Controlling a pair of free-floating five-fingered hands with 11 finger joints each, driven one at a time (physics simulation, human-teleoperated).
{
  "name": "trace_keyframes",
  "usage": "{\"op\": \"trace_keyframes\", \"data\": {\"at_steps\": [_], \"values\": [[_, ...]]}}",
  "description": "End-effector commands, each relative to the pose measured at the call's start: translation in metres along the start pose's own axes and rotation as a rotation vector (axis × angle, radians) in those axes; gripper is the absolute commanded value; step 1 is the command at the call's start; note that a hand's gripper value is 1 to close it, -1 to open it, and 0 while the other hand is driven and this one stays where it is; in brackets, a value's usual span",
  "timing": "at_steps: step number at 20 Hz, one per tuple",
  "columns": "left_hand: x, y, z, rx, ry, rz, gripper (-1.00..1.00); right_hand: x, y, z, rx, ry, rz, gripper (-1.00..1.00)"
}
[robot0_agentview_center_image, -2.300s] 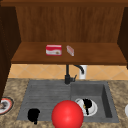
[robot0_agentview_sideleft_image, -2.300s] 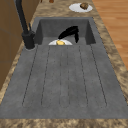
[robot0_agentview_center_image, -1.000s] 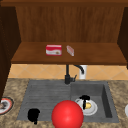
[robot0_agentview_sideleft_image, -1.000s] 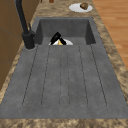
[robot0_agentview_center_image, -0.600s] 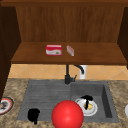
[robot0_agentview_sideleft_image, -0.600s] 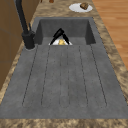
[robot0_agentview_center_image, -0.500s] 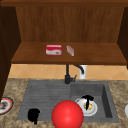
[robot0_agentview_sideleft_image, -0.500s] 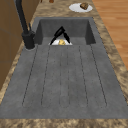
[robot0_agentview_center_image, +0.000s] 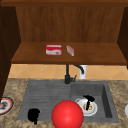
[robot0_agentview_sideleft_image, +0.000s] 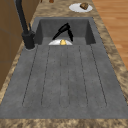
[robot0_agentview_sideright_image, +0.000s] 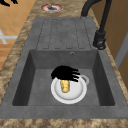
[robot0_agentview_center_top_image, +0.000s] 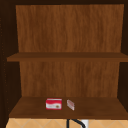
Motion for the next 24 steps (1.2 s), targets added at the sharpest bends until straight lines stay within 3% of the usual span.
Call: {"op": "trace_keyframes", "data": {"at_steps": [1,4,9,24], "values": [[0.000,0.000,0.000,0.000,0.000,0.000,0.00,0.003,0.007,0.021,-0.083,0.005,0.088,-1.00],[0.000,0.000,0.000,0.000,0.000,0.000,0.00,0.006,0.011,0.036,-0.114,0.018,0.104,-1.00],[0.000,0.000,0.000,0.000,0.000,0.000,0.00,0.011,0.004,0.051,-0.105,0.038,0.131,-1.00],[0.000,0.000,0.000,0.000,0.000,0.000,0.00,0.021,0.014,0.064,-0.072,0.167,0.308,-1.00]]}}
